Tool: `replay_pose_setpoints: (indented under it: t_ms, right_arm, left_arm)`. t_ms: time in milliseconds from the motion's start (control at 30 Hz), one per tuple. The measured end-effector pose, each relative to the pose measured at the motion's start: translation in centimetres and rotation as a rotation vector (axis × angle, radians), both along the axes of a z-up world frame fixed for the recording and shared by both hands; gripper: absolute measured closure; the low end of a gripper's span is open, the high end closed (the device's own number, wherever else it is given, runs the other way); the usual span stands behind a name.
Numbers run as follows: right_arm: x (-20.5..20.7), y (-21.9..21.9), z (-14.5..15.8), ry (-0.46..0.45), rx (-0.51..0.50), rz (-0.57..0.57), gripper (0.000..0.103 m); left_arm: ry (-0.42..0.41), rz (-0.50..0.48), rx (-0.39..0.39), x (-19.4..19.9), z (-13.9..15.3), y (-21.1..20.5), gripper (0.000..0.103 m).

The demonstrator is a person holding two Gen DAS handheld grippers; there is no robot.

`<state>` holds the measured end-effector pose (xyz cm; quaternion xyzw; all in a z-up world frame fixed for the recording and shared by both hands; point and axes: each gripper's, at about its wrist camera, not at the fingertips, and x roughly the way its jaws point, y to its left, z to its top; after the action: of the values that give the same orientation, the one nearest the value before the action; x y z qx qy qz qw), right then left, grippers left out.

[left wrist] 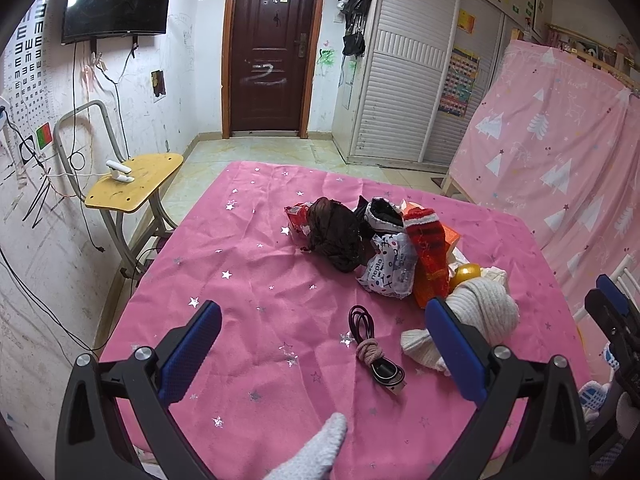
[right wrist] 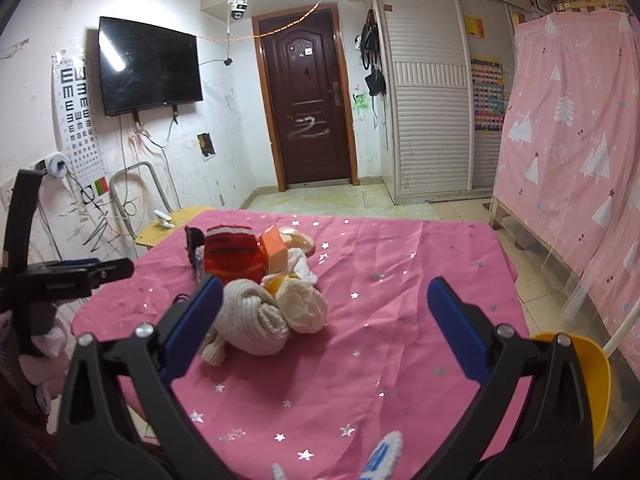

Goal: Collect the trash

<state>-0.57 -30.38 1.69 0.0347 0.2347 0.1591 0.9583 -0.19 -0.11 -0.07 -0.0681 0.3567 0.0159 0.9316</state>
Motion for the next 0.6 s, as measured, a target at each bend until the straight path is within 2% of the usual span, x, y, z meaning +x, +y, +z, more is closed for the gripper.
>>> replay_pose_setpoints:
  t_ms: [600]
  right_arm:
    - [-0.08, -0.01, -0.04, -0.002, 0.001, 0.001, 0.005]
  left_arm:
    - [0.001, 0.007, -0.002, -0.07, -0.03, 0.23, 0.009]
